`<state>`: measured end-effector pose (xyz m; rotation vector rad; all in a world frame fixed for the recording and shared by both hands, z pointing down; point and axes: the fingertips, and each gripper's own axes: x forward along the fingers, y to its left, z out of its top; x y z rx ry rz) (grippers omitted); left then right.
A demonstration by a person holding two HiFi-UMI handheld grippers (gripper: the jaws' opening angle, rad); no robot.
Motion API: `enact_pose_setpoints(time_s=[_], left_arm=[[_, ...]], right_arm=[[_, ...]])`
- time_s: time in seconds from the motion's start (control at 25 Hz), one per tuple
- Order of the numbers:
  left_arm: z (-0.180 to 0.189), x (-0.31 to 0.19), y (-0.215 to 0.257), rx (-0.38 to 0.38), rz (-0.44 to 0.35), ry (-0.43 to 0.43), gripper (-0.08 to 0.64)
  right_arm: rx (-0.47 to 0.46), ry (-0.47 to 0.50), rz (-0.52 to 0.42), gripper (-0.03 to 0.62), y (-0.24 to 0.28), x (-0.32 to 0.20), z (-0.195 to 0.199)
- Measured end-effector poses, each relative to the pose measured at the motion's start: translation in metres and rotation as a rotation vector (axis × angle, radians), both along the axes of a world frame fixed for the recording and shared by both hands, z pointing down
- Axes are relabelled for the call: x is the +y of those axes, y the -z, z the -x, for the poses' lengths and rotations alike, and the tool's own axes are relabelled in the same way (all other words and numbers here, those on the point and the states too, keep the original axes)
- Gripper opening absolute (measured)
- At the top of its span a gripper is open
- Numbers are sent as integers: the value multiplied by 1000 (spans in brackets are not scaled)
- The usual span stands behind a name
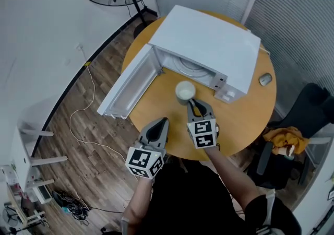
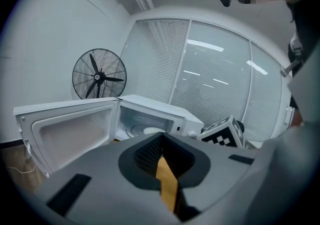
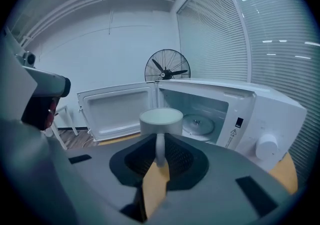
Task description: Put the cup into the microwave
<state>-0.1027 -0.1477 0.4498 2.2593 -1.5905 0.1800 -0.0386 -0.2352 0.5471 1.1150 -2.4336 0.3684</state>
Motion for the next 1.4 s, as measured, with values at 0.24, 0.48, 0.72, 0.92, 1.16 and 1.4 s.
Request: enact_pose_setpoints(time_s=[0.24, 0.48, 0.72, 0.92, 1.16, 1.4], left_arm=[[-3, -12, -9, 13, 21, 29, -5], [-6, -21, -14, 22, 27, 24, -5], [-4, -30, -24, 34, 40, 11, -5], [1, -35, -29, 47, 53, -4, -5], [13, -39, -29, 41, 63, -17, -5], [24, -47, -30, 34, 71, -36, -5]], right_arm=[[-12, 3, 2, 58, -18, -30, 4], [-4, -51, -14, 57, -32, -63, 2], [-13, -104, -43, 57, -41, -89, 5], [-26, -148, -47, 54, -50, -106, 9], [-38, -199, -63, 51, -56, -123, 15], [-52, -254, -78, 46, -60, -141, 16]])
